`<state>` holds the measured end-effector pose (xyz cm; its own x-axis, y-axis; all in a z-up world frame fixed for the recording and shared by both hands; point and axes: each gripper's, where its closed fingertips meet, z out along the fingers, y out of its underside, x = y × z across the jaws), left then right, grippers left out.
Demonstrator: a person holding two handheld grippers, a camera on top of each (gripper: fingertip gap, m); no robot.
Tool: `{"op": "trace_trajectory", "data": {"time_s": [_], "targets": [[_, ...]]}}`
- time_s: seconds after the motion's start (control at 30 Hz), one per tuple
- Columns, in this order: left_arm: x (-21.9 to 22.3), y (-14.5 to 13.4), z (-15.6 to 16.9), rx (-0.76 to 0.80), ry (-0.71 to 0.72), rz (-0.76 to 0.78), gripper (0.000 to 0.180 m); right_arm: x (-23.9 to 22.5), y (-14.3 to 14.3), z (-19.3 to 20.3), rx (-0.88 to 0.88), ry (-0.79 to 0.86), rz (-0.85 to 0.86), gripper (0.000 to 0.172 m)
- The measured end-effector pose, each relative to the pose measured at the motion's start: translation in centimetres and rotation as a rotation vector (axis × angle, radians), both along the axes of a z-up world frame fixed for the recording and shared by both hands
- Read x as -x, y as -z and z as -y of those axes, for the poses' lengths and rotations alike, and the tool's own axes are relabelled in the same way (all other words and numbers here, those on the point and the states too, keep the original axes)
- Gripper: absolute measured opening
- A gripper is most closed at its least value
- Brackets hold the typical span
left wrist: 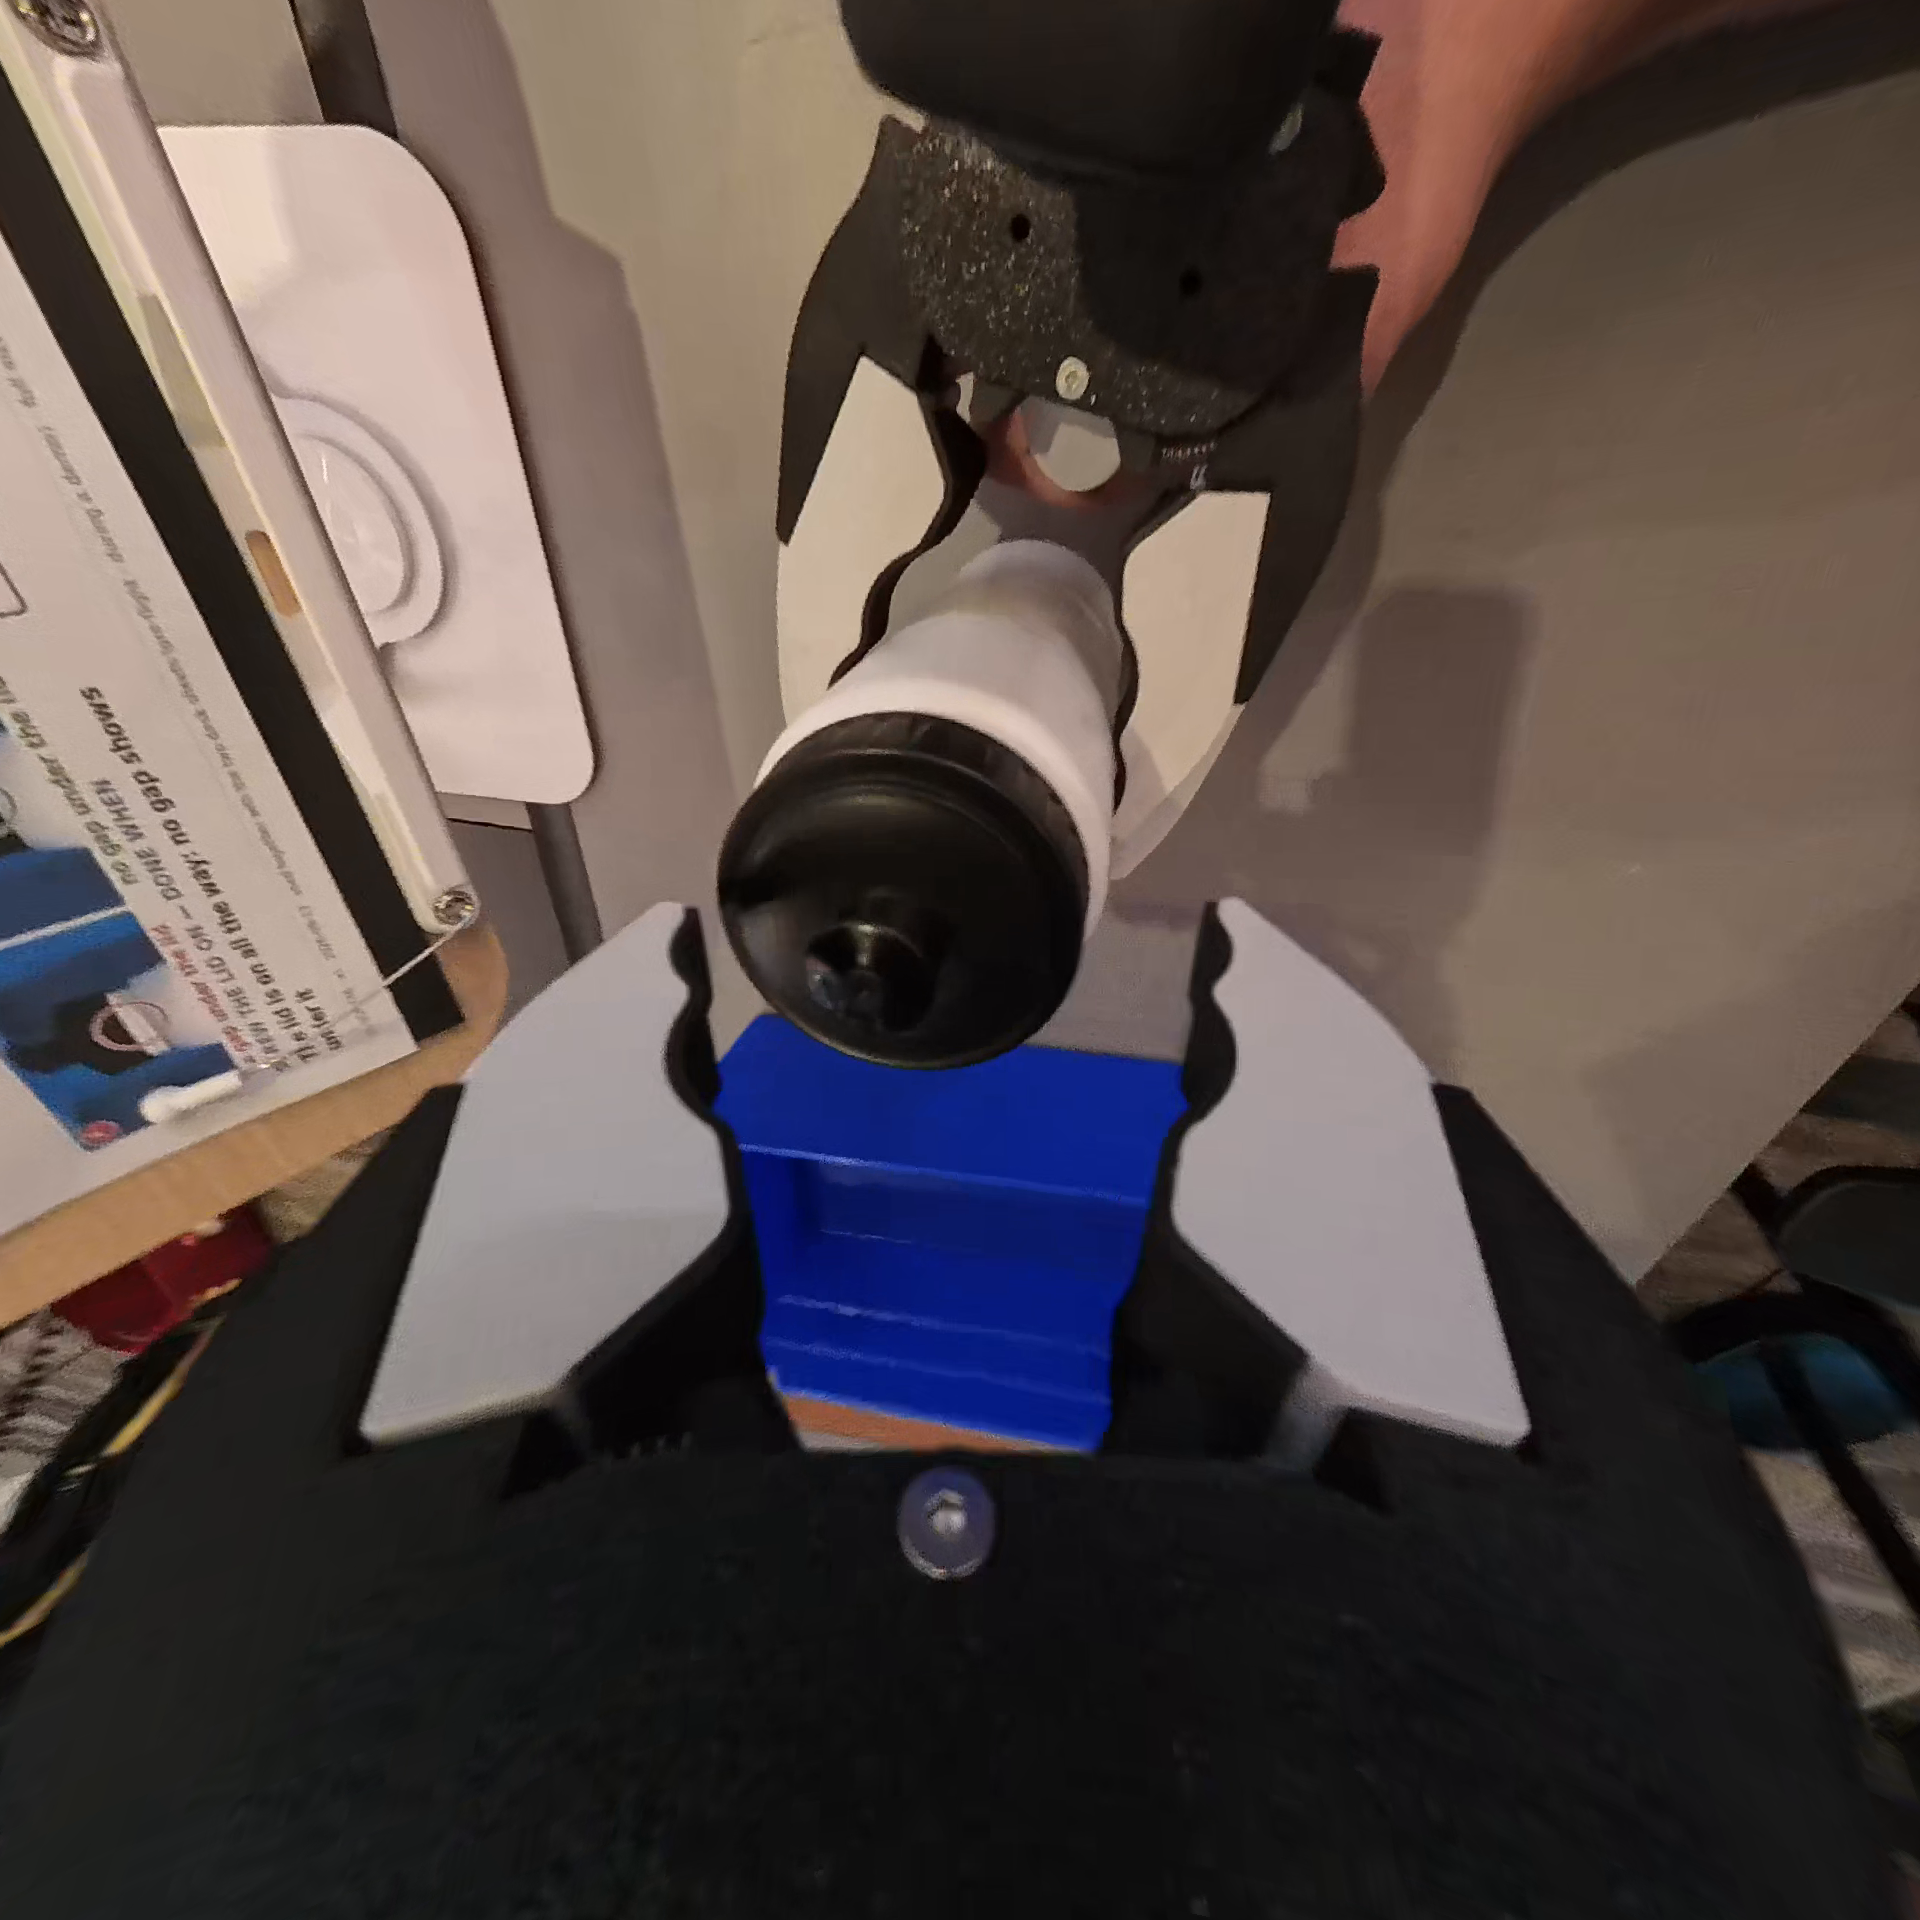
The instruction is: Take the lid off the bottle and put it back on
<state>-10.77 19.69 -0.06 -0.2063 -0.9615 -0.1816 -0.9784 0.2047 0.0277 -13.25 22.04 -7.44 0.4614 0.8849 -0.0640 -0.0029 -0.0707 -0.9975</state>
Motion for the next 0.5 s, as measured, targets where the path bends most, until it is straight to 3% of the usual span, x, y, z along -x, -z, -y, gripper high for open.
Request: {"op": "trace_trajectory", "data": {"time_s": [0.07, 0.27, 0.5], "targets": [[-0.6, 0.0, 0.0, -0.049, -0.095, 0.061, 0.090, 0.0, 0.0, 0.0, 0.001, -0.002, 0.003, 0.086], [-2.0, -0.7, 1.2, -0.048, -0.630, 0.274, 0.089, 0.2, 0.0, 0.0, 0.004, -0.003, 0.003, 0.086], [-1.1, -1.6, -0.2, -0.140, -0.705, 0.298, 0.088, 0.1, 0.1, 0.0, 0.008, -0.001, 0.007, 0.086]]}}
